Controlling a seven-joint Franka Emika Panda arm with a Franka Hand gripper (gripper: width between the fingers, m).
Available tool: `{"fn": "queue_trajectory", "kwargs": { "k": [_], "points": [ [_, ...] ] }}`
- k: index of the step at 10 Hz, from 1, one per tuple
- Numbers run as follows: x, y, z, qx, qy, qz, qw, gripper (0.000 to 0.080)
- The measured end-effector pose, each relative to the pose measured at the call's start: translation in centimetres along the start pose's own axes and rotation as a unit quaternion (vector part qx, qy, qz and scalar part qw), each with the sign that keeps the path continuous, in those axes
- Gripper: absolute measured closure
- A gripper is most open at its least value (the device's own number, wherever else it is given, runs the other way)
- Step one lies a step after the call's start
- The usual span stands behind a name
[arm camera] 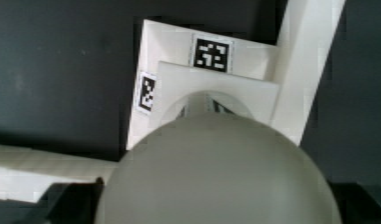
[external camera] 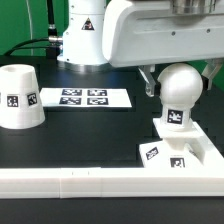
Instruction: Assemble lamp
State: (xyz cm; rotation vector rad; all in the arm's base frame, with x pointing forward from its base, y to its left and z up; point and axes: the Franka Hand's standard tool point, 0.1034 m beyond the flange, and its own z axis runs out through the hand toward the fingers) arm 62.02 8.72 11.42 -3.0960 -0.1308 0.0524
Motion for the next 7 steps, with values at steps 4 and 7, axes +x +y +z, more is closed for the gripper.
{"fn": "queue_trajectory", "kwargs": {
  "k": [4,7],
  "points": [
    [-0.07,0.05,0.1,0.019,0.004,0.22,0.975,0.0222],
    [-0.06,-0.37,0.18,0.02,-0.001,0.372,0.928,0.0222]
  ]
}}
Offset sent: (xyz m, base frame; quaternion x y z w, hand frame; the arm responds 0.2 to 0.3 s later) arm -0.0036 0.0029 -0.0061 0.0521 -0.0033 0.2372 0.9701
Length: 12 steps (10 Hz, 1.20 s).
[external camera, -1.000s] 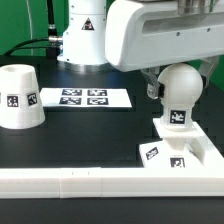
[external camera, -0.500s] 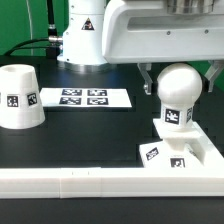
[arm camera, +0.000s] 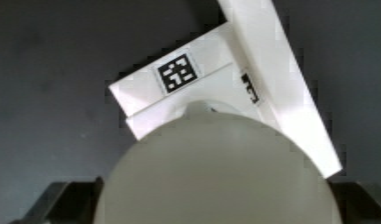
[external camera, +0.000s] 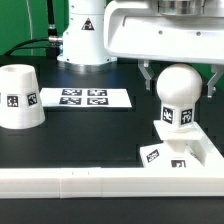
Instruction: Assemble lamp
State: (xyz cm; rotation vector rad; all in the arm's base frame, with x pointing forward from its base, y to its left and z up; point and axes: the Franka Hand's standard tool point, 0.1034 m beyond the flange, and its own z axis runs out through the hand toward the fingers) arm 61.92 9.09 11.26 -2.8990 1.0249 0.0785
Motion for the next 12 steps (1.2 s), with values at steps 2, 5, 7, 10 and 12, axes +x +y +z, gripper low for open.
{"fn": "queue_trajectory", "kwargs": {
  "k": [2,5,7,10,12],
  "points": [
    [0.11,-0.11,-0.01,0.002,-0.005,0.077,0.997,0.0222],
    [0.02,-0.25,0.0,0.005,-0.007,0.102,0.995,0.0221],
    [-0.26,-0.49,0.02,0.005,-0.007,0.057,0.998,0.0105],
    [-0.41,-0.81,0.09,0.004,0.002,-0.1,0.995,0.01],
    [-0.15,-0.67,-0.01,0.004,0.004,-0.197,0.98,0.01]
  ]
}}
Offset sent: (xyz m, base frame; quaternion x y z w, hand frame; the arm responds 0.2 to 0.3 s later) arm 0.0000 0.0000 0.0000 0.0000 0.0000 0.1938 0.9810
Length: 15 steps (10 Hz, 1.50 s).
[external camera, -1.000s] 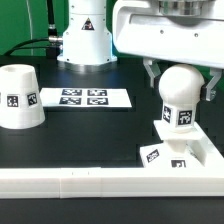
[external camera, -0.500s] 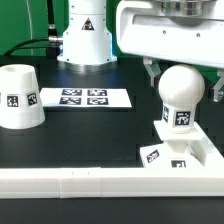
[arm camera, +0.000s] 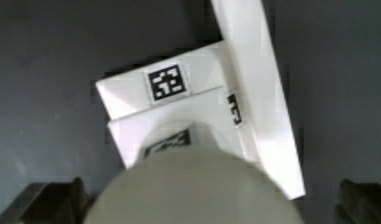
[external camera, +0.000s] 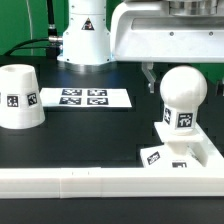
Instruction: Assemble lamp
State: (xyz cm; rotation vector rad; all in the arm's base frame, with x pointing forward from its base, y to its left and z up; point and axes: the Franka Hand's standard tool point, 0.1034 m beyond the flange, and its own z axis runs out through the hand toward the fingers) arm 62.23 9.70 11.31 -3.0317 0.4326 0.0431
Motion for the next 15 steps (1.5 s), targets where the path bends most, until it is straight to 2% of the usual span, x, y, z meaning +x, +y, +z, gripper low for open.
{"fn": "queue_trajectory", "kwargs": {
  "k": [4,9,12,15],
  "points": [
    [0.27,0.02,-0.28,-0.012,0.004,-0.18,0.984,0.01],
    [0.43,0.48,-0.27,-0.015,0.001,-0.334,0.942,0.01],
    [0.53,0.7,-0.28,-0.019,0.0,-0.435,0.9,0.01],
    [0.95,0.91,-0.46,-0.05,-0.003,-0.568,0.821,0.01]
  ]
}}
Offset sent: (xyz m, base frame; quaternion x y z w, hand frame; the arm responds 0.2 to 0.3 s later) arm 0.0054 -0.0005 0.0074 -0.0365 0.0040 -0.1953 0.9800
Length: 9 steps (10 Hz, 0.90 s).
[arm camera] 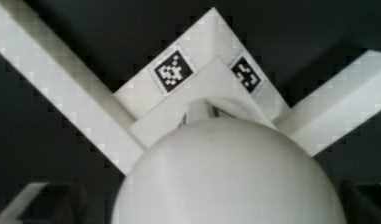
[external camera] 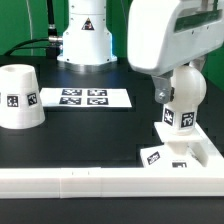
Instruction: Assemble lamp
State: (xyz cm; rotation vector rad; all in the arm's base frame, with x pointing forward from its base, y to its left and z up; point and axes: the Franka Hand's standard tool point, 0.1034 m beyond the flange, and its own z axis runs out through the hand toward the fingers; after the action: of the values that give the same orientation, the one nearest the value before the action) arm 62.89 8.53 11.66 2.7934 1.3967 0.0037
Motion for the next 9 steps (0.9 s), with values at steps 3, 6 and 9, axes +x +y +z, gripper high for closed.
{"fn": "queue_trajectory", "kwargs": {
  "k": [3,6,9],
  "points": [
    [0.44,-0.33,0.49,-0.011,-0.006,-0.099,0.995,0.01],
    [0.44,-0.33,0.68,-0.015,-0.013,-0.194,0.981,0.01],
    [0.52,-0.28,0.6,-0.016,-0.015,-0.263,0.964,0.01]
  ]
}}
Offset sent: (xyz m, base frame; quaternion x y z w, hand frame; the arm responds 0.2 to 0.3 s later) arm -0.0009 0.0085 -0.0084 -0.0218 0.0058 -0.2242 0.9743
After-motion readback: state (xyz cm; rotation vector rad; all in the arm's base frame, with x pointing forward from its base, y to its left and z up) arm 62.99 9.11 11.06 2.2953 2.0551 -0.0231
